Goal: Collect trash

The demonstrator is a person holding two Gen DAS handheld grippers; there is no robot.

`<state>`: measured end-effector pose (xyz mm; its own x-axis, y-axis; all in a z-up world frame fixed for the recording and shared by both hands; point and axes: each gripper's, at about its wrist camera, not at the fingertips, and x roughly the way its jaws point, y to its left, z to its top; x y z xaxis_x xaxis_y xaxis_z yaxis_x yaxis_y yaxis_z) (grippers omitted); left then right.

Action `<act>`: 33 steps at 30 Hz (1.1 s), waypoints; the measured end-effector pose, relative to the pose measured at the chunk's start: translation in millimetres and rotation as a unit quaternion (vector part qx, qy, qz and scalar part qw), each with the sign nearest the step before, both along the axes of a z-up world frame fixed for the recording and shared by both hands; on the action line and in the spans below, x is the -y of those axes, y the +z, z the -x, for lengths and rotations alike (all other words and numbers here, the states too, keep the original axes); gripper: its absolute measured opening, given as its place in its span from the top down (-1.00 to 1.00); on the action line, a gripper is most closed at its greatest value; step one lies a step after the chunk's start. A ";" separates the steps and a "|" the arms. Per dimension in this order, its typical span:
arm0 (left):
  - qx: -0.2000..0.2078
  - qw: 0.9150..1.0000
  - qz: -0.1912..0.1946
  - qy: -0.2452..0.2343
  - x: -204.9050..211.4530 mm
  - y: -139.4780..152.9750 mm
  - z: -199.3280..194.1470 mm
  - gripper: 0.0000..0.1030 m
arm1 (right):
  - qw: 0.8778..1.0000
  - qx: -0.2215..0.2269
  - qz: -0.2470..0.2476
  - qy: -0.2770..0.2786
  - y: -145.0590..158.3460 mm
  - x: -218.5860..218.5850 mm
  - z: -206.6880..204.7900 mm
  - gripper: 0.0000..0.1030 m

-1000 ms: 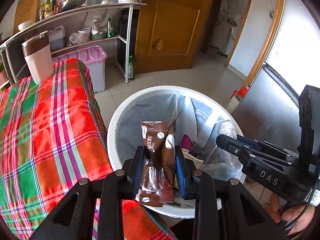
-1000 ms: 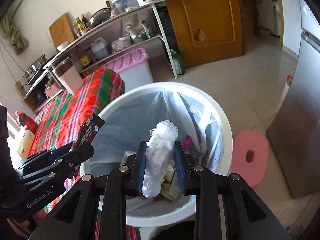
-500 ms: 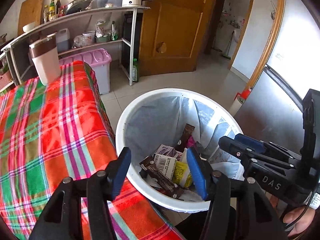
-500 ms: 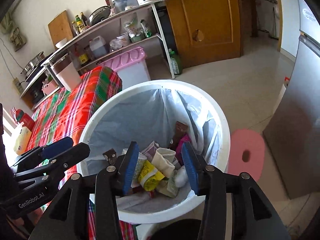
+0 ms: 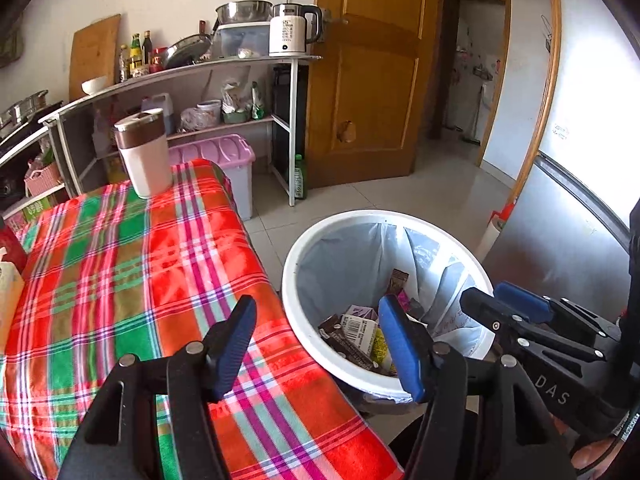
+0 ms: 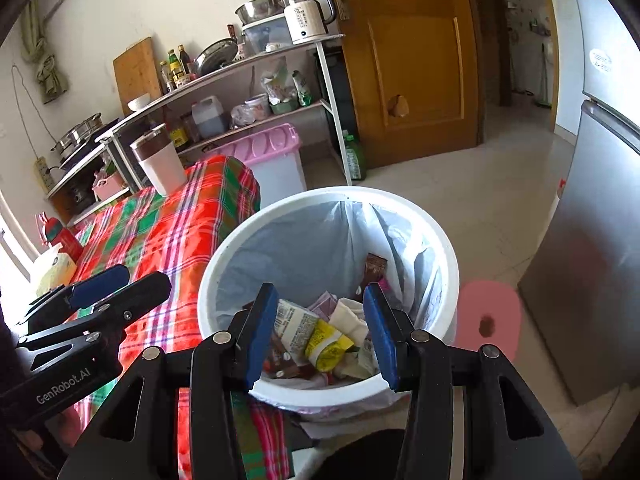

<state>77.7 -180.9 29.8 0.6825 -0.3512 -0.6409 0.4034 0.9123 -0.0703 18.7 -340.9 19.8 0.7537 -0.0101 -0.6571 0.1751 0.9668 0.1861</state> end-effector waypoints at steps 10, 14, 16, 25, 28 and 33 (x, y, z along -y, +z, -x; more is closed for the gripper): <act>0.017 1.000 0.004 0.013 -10.1 4.3 16.1 -0.28 | 1.000 0.024 0.013 -0.005 10.7 -15.2 18.9 0.11; 0.020 1.000 -0.001 0.017 -9.3 4.5 19.1 -0.28 | 1.000 0.027 0.015 -0.005 12.2 -17.5 20.5 0.11; 0.023 1.000 -0.004 0.016 -8.5 4.7 21.8 -0.28 | 0.999 0.028 0.018 -0.007 12.0 -19.3 21.7 0.11; 0.023 1.000 -0.001 0.016 -9.2 5.5 26.3 -0.28 | 0.999 0.031 0.019 -0.010 13.3 -20.1 25.1 0.11; 0.022 1.000 -0.001 0.018 -9.7 5.7 26.9 -0.28 | 0.999 0.030 0.019 -0.011 12.9 -20.1 24.6 0.11; 0.020 1.000 0.000 0.016 -8.7 6.0 27.0 -0.28 | 0.999 0.031 0.019 -0.013 13.0 -20.5 26.1 0.11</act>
